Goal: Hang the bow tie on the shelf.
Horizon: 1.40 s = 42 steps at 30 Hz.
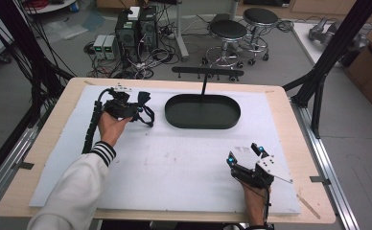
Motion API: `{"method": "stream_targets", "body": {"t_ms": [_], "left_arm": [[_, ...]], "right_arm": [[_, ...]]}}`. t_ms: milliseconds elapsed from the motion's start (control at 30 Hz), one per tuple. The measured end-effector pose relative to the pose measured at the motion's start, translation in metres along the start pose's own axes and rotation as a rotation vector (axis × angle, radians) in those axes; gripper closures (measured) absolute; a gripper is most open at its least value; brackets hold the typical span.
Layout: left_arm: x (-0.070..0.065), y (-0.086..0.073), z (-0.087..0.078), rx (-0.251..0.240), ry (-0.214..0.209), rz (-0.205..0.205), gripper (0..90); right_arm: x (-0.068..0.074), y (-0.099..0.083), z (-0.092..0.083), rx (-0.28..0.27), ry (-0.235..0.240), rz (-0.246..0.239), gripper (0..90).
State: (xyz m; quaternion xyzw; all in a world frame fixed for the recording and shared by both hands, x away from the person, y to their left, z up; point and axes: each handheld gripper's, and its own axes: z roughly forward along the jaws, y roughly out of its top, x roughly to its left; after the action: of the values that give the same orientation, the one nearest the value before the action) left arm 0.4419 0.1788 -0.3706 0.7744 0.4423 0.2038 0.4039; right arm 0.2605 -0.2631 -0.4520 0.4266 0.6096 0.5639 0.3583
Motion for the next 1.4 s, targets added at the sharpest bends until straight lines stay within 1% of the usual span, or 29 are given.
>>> {"method": "stream_targets", "body": {"t_ms": [33, 67, 133, 167, 200, 233, 267, 400, 467, 567, 600, 667, 733, 800, 867, 900, 1000, 1133, 1200, 1233, 1333, 1400], "left_arm": [[0.0, 0.001, -0.002, -0.022, -0.003, -0.002, 75.0], [0.0, 0.002, -0.004, -0.034, -0.003, -0.002, 75.1], [-0.001, 0.005, -0.007, -0.051, 0.002, 0.015, 75.2], [-0.002, 0.007, -0.009, -0.07, 0.0, 0.021, 75.2], [-0.002, 0.007, -0.01, -0.081, -0.007, 0.018, 75.2], [-0.003, 0.008, -0.012, -0.1, -0.023, 0.002, 75.3], [-0.003, 0.009, -0.013, -0.105, -0.027, 0.002, 75.3], [-0.002, 0.009, -0.015, -0.112, -0.025, 0.012, 75.3], [-0.002, 0.009, -0.016, -0.138, -0.031, 0.016, 75.2], [-0.002, 0.011, -0.019, -0.176, -0.031, 0.017, 75.3], [-0.002, 0.011, -0.021, -0.196, -0.036, 0.014, 75.3], [-0.001, 0.012, -0.022, -0.211, -0.043, 0.006, 75.3], [-0.001, 0.014, -0.024, -0.219, -0.047, 0.016, 75.4], [-0.003, 0.02, -0.026, -0.237, -0.048, 0.04, 75.4], [-0.006, 0.026, -0.028, -0.255, -0.064, 0.045, 75.4], [-0.009, 0.03, -0.029, -0.259, -0.067, 0.053, 75.4], [-0.014, 0.038, -0.032, -0.275, -0.089, 0.057, 75.4], [-0.023, 0.047, -0.035, -0.285, -0.1, 0.082, 75.4], [-0.026, 0.051, -0.035, -0.294, -0.126, 0.067, 75.5], [-0.028, 0.052, -0.035, -0.296, -0.13, 0.065, 75.4], [-0.033, 0.057, -0.034, -0.297, -0.144, 0.086, 75.5], [-0.036, 0.061, -0.033, -0.306, -0.181, 0.08, 75.5]], "right_arm": [[0.0, 0.0, 0.0, 0.0, 0.0, 0.0, 10.3], [0.0, 0.0, 0.0, 0.0, 0.0, 0.0, 10.3], [0.0, 0.0, 0.0, 0.0, 0.0, 0.0, 10.3], [0.0, 0.0, 0.0, 0.0, 0.0, 0.0, 10.3], [0.0, 0.0, 0.0, -0.001, -0.001, -0.002, 10.3], [0.0, 0.0, 0.0, -0.002, -0.001, 0.0, 10.3], [0.0, 0.0, 0.0, -0.001, -0.001, -0.003, 10.3], [0.0, 0.0, 0.0, 0.002, 0.0, 0.003, 10.3], [0.0, 0.0, 0.0, 0.002, 0.0, 0.003, 10.3], [0.0, 0.0, 0.0, 0.0, -0.002, 0.0, 10.3], [0.0, 0.0, 0.0, 0.0, -0.002, 0.0, 10.3], [0.0, 0.0, 0.0, -0.001, -0.001, 0.0, 10.3], [0.0, 0.0, 0.0, -0.001, -0.001, -0.001, 10.3], [0.0, 0.0, 0.0, -0.001, -0.001, -0.001, 10.3], [0.0, 0.0, 0.0, 0.0, -0.001, -0.002, 10.3], [0.0, 0.0, 0.0, 0.0, -0.002, 0.0, 10.3], [0.0, 0.0, 0.0, 0.0, -0.002, 0.0, 10.3], [0.0, 0.0, 0.0, 0.0, -0.001, 0.002, 10.3], [0.0, 0.0, 0.0, 0.0, -0.001, -0.001, 10.3], [0.0, 0.0, 0.0, -0.001, -0.002, -0.001, 10.3], [-0.001, 0.0, 0.0, 0.0, 0.001, 0.006, 10.3], [-0.001, 0.0, 0.0, 0.0, 0.001, 0.005, 10.3]]}}
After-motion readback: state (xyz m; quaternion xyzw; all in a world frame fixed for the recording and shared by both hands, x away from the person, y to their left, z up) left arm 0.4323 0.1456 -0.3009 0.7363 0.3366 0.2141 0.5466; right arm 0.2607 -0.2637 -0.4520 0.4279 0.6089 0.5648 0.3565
